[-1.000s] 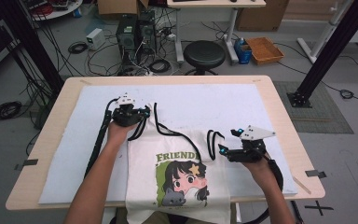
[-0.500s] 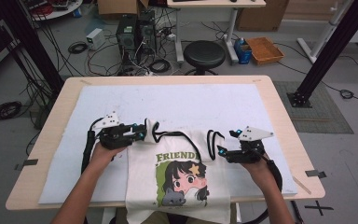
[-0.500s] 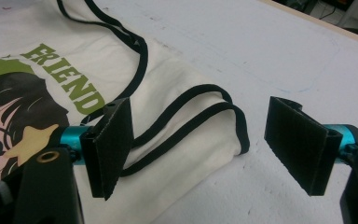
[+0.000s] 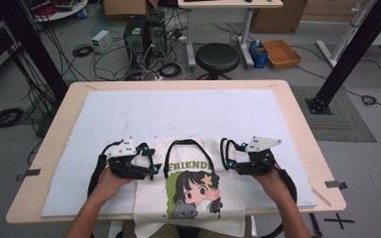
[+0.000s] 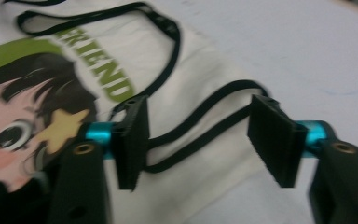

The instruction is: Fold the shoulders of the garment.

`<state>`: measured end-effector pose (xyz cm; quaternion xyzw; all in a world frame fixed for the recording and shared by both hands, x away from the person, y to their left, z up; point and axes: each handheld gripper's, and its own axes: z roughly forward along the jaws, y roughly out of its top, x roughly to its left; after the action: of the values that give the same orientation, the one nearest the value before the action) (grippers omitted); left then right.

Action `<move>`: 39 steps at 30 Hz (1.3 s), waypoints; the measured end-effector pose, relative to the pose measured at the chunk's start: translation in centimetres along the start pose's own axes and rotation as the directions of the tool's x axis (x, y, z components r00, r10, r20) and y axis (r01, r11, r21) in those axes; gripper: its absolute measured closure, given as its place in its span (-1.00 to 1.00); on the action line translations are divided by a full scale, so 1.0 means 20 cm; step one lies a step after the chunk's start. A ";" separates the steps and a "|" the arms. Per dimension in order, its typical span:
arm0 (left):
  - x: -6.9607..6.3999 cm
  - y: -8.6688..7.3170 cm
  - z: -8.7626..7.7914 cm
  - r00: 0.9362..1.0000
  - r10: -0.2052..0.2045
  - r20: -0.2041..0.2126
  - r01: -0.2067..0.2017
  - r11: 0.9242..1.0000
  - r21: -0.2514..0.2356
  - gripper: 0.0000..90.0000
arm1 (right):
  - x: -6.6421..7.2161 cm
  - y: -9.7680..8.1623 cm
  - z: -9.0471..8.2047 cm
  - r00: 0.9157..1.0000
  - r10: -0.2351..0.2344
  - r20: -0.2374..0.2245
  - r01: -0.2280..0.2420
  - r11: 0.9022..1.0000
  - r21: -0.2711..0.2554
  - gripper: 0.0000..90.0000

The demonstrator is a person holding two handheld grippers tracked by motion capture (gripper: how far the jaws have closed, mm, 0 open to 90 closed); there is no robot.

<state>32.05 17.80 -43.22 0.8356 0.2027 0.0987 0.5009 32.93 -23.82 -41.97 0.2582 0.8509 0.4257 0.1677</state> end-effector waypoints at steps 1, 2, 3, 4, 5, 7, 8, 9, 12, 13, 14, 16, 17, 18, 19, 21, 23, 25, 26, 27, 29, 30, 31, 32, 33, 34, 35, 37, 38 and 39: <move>-0.01 0.00 0.02 1.000 0.028 0.009 -0.028 0.999 0.032 -0.11 | 0.03 0.00 0.02 0.998 -0.030 -0.061 0.032 0.999 0.034 0.15; -0.03 0.00 0.03 0.999 0.047 0.011 -0.048 0.997 0.055 -0.07 | 0.04 0.01 0.03 0.994 -0.049 -0.098 0.054 0.997 0.051 0.22; -0.04 0.00 0.05 0.998 0.065 0.020 -0.066 0.995 0.075 -0.01 | 0.06 0.01 0.05 0.989 -0.070 -0.127 0.079 0.995 0.066 0.27; -0.04 -0.01 0.06 0.997 0.074 0.023 -0.076 0.993 0.087 -0.01 | 0.06 0.01 0.05 0.989 -0.070 -0.127 0.079 0.995 0.066 0.27; -0.05 -0.01 0.07 0.996 0.084 0.023 -0.086 0.991 0.103 0.03 | 0.08 0.02 0.06 0.985 -0.090 -0.144 0.103 0.991 0.085 0.30; -0.05 -0.02 0.09 0.994 0.109 0.031 -0.112 0.984 0.136 0.35 | 0.12 0.02 0.12 0.979 -0.133 -0.157 0.155 0.978 0.138 0.38; -0.05 -0.02 0.10 0.993 0.110 0.031 -0.113 0.981 0.155 0.35 | 0.12 0.02 0.12 0.979 -0.133 -0.157 0.155 0.978 0.138 0.38; -0.05 -0.03 0.11 0.993 0.116 0.036 -0.121 0.977 0.174 0.48 | 0.13 0.02 0.13 0.980 -0.136 -0.142 0.158 0.974 0.162 0.44; -0.05 -0.03 0.11 0.995 0.101 0.025 -0.104 0.980 0.171 0.84 | 0.12 0.01 0.15 0.980 -0.151 -0.131 0.175 0.966 0.193 0.77; -0.04 -0.03 0.10 0.995 0.091 0.036 -0.096 0.983 0.158 0.86 | 0.12 0.01 0.13 0.979 -0.152 -0.135 0.176 0.967 0.183 0.95; -0.03 -0.03 0.08 0.996 0.075 0.048 -0.081 0.987 0.136 0.86 | 0.12 0.01 0.13 0.979 -0.152 -0.135 0.176 0.967 0.183 0.95; -0.01 -0.02 0.03 0.997 0.044 0.071 -0.049 0.997 0.066 0.86 | 0.10 0.03 0.07 0.980 -0.135 -0.144 0.154 0.980 0.127 0.97; 0.00 -0.02 0.00 0.996 0.031 0.080 -0.033 0.999 0.031 0.86 | 0.09 0.03 0.05 0.980 -0.126 -0.152 0.143 0.983 0.113 0.97; 0.01 -0.02 -0.03 0.996 0.019 0.087 -0.019 1.000 0.000 0.86 | 0.09 0.03 0.05 0.980 -0.126 -0.152 0.143 0.983 0.113 0.97; 0.02 -0.02 -0.05 0.995 0.008 0.097 -0.006 1.000 -0.021 0.86 | 0.08 0.03 0.01 0.981 -0.116 -0.156 0.132 0.987 0.094 0.97; 0.04 -0.02 -0.09 0.994 -0.003 0.112 0.008 0.999 -0.045 0.86 | 0.08 0.03 -0.02 0.981 -0.104 -0.164 0.121 0.988 0.094 0.97; 0.05 -0.03 -0.12 0.989 -0.020 0.146 0.029 0.998 -0.063 0.86 | 0.07 0.03 -0.03 0.980 -0.106 -0.168 0.123 0.988 0.092 0.97; 0.06 -0.04 -0.15 0.985 -0.017 0.173 0.030 0.997 -0.074 0.86 | 0.07 0.03 -0.06 0.979 -0.101 -0.178 0.119 0.989 0.090 0.97; 0.06 -0.04 -0.15 0.983 -0.016 0.184 0.031 0.996 -0.079 0.86 | 0.07 0.03 -0.07 0.976 -0.098 -0.194 0.118 0.989 0.091 0.97; 0.06 -0.04 -0.17 0.980 -0.008 0.200 0.025 0.996 -0.081 0.86 | 0.07 0.03 -0.08 0.972 -0.093 -0.216 0.116 0.989 0.096 0.97; 0.07 -0.04 -0.18 0.975 -0.010 0.223 0.029 0.996 -0.082 0.86 | 0.07 0.04 -0.09 0.962 -0.100 -0.253 0.132 0.985 0.112 0.97; 0.07 -0.04 -0.18 0.972 -0.010 0.236 0.031 0.996 -0.083 0.85 | 0.08 0.04 -0.10 0.958 -0.108 -0.268 0.146 0.981 0.127 0.97; 0.07 -0.04 -0.18 0.969 -0.011 0.245 0.032 0.996 -0.082 0.85 | 0.08 0.04 -0.10 0.956 -0.110 -0.270 0.152 0.978 0.140 0.97; 0.07 -0.04 -0.18 0.969 -0.011 0.246 0.033 0.996 -0.084 0.73 | 0.09 0.04 -0.10 0.951 -0.110 -0.288 0.161 0.974 0.159 0.93; 0.07 -0.04 -0.19 0.968 -0.024 0.251 0.048 0.995 -0.089 0.73 | 0.09 0.04 -0.10 0.951 -0.110 -0.288 0.161 0.974 0.159 0.93; 0.08 -0.04 -0.19 0.970 -0.046 0.239 0.072 0.992 -0.101 0.52 | 0.09 0.04 -0.10 0.950 -0.109 -0.292 0.160 0.975 0.155 0.78; 0.08 -0.03 -0.19 0.974 -0.074 0.215 0.100 0.988 -0.116 0.24 | 0.08 0.04 -0.10 0.954 -0.089 -0.285 0.135 0.980 0.148 0.57; 0.10 -0.03 -0.21 0.984 -0.094 0.153 0.117 0.981 -0.152 -0.01 | 0.07 0.05 -0.10 0.961 -0.053 -0.271 0.089 0.989 0.120 0.34; 0.11 -0.03 -0.21 0.988 -0.099 0.121 0.117 0.981 -0.155 -0.08 | 0.06 0.04 -0.10 0.966 -0.044 -0.254 0.071 0.993 0.096 0.26; 0.12 -0.03 -0.21 0.991 -0.104 0.085 0.116 0.981 -0.153 -0.13 | 0.06 0.04 -0.10 0.971 -0.046 -0.235 0.067 0.994 0.085 0.15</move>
<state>32.41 22.44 -41.88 0.7842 0.2207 0.0547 0.5773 31.28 -24.00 -40.17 0.1897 0.8904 0.4084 0.0670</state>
